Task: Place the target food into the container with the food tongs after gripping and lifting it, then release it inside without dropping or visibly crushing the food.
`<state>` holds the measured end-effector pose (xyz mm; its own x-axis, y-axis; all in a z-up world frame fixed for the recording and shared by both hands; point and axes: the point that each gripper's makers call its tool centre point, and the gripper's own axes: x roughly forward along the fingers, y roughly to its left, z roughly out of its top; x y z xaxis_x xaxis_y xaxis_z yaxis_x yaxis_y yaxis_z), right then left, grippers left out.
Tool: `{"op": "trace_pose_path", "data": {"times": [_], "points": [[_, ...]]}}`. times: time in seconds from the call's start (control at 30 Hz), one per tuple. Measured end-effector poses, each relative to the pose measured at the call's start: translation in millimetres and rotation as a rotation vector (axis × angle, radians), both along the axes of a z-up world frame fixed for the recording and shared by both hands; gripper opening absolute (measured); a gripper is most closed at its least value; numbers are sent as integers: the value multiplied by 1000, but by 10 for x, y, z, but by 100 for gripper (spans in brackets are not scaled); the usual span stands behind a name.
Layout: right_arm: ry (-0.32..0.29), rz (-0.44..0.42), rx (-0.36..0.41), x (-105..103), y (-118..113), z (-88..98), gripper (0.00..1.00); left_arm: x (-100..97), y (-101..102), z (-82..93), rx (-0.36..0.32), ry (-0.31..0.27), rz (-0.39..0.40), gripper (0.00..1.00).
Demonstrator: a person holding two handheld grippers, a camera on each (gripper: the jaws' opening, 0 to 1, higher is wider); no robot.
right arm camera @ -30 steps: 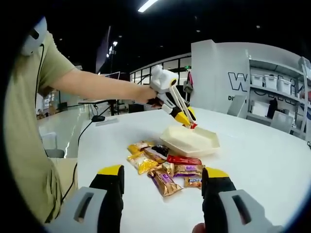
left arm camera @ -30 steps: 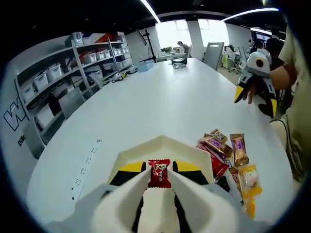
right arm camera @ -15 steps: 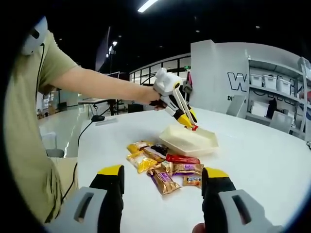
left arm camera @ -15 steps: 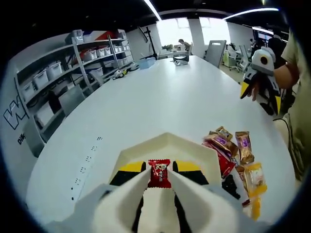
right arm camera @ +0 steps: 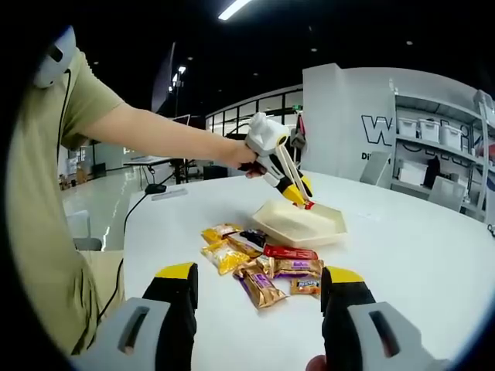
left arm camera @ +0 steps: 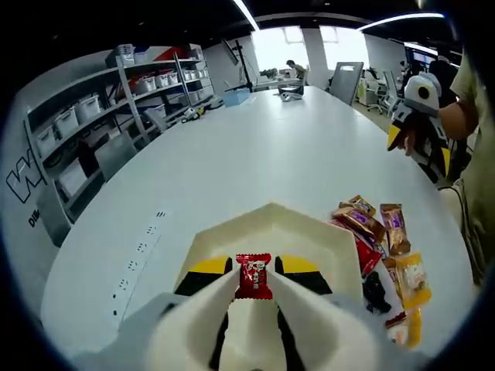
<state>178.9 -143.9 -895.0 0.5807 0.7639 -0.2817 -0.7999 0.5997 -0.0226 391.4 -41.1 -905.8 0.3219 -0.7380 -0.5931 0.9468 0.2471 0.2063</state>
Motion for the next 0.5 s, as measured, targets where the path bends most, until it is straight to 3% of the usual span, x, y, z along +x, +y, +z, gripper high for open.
{"op": "trace_pose_path", "data": {"times": [0.5], "points": [[2, -4, 0, -5, -36, -15, 62, 55, -15, -27, 12, 1, 4, 21]]}}
